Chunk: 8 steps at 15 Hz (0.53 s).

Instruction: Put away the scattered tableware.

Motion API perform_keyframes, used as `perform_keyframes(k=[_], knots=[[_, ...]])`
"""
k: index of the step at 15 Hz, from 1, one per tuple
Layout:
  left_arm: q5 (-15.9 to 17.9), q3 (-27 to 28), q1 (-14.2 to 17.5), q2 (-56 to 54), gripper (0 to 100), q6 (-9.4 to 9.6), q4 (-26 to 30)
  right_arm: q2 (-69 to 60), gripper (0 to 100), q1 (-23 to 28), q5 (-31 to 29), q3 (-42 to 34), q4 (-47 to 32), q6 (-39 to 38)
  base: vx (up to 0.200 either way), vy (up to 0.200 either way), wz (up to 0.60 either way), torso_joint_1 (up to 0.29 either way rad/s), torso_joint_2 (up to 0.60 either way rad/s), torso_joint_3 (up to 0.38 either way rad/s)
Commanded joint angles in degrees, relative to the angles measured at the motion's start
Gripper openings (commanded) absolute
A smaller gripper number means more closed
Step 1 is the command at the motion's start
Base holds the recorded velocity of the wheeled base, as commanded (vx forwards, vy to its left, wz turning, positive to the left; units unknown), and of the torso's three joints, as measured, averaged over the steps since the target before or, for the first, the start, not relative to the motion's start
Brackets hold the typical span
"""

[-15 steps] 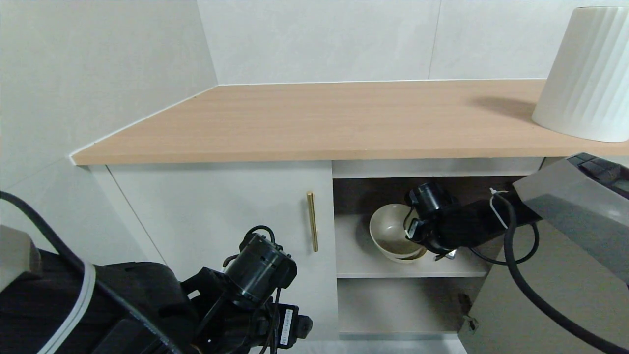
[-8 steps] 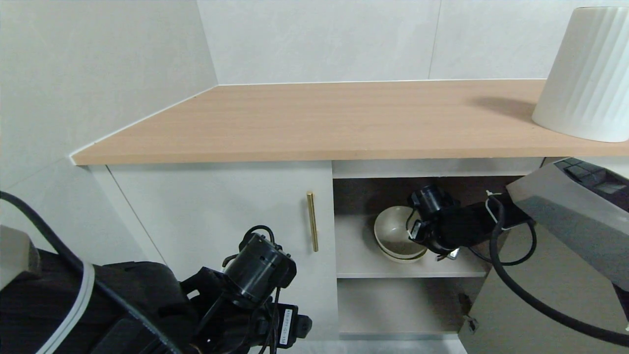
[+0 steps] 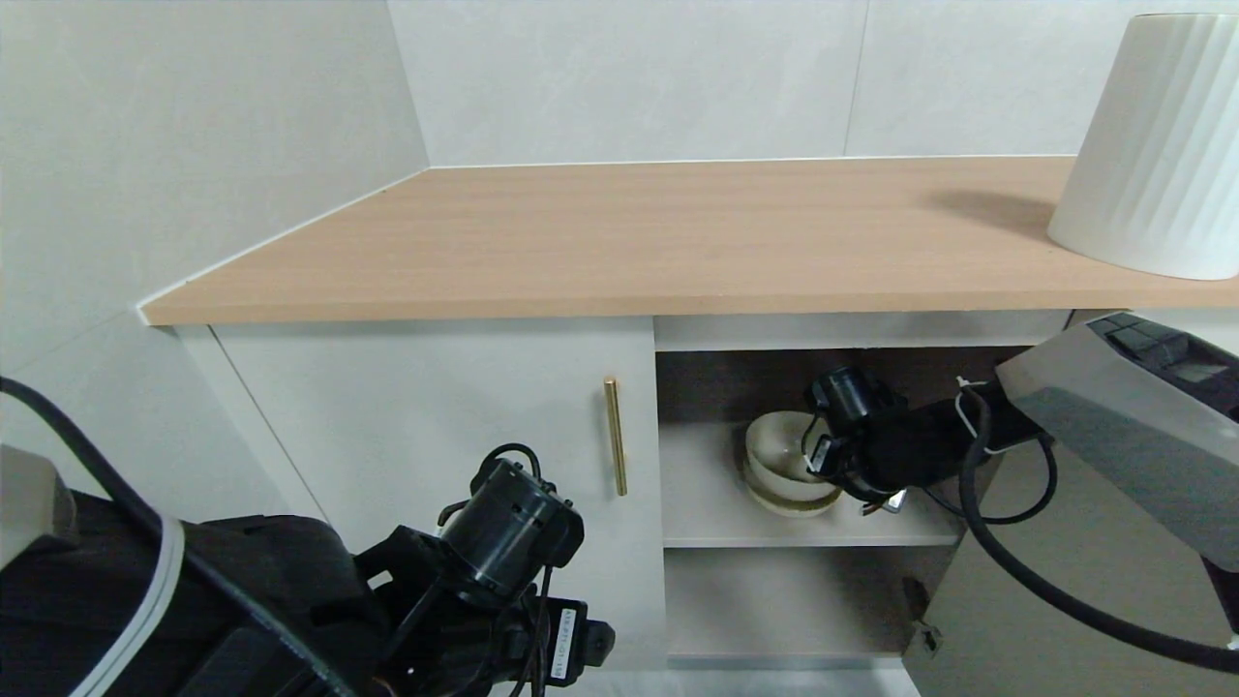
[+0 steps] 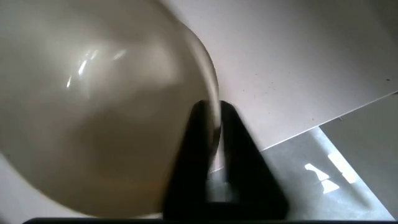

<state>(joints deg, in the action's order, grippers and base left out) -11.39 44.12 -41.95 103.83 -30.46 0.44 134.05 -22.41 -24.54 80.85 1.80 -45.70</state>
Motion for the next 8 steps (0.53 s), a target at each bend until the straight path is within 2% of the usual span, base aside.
perform_keyframes(k=[1, 6, 8], knots=[[0.0, 0.0, 0.0, -0.1, 100, -0.03, 0.0, 0.0, 100, -0.1, 0.1, -0.2, 0.0, 0.0, 0.000, 0.000, 0.00, 0.000, 0.00, 0.000], [0.0, 0.0, 0.6, -1.5, 100, 0.05, 0.1, -1.9, 100, -0.9, 0.5, -1.3, -1.0, 0.9, 0.000, 0.000, 0.00, 0.000, 0.00, 0.000], [0.0, 0.1, 2.0, -5.8, 100, 0.76, 1.9, -5.9, 100, -2.7, 3.0, -6.4, -2.1, 7.5, 0.000, 0.000, 0.00, 0.000, 0.00, 0.000]])
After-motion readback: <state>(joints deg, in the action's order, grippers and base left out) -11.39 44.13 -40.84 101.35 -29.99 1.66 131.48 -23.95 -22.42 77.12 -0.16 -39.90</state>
